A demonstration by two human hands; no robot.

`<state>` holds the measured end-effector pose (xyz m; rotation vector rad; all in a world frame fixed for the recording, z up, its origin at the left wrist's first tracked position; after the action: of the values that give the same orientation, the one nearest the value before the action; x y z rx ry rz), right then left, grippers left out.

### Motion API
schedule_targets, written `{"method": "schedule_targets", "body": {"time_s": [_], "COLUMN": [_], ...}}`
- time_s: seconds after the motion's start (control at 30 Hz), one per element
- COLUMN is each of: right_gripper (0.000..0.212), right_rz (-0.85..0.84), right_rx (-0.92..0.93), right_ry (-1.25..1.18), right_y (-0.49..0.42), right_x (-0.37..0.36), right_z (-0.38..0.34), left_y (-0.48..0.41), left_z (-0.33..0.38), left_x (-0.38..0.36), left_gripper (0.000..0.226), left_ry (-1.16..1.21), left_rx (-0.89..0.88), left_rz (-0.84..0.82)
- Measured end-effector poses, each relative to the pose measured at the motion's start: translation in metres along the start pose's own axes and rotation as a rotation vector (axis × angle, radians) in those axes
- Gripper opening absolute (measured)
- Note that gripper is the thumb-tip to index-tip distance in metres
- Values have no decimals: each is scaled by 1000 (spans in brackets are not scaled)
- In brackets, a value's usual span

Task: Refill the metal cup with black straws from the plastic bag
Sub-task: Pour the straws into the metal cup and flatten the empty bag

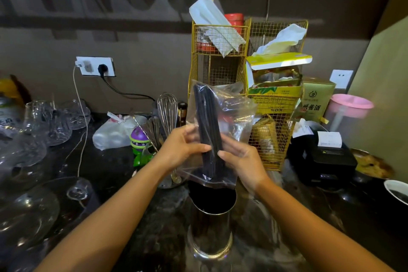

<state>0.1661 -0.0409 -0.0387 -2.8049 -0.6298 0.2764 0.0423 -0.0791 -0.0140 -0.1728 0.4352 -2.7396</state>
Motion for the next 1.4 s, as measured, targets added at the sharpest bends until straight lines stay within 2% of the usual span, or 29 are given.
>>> {"method": "schedule_targets", "body": {"time_s": [0.27,0.67,1.2,1.4], "right_gripper": [42,22,23,13], "right_rz": [53,95,86,133], "right_rx": [17,22,53,66], "right_ry": [26,-47,-3,81], "right_y": [-3,-11,-17,-17], "right_x": [8,12,5,3], "right_z": [-1,-24,-65,-72], "left_y": [1,-7,-6,-4], "left_z": [-1,19,50,54], "left_x": [-2,2,-5,-9], "left_gripper": [46,24,21,18], "left_ry": [73,83,92,54], "left_rx": [34,17,24,4], "left_rz": [-32,10,41,68]}}
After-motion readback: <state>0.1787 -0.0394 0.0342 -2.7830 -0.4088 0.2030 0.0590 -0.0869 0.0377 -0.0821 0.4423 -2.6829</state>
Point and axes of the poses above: each hand's wrist, its own y-axis away from the middle knuckle, its own x-axis out of the back of the hand, z = x × y, the point moved 7 cm from there along -y, towards the middle knuckle, and after that the axes turned 14 degrees about z, right-handed, at the moved point
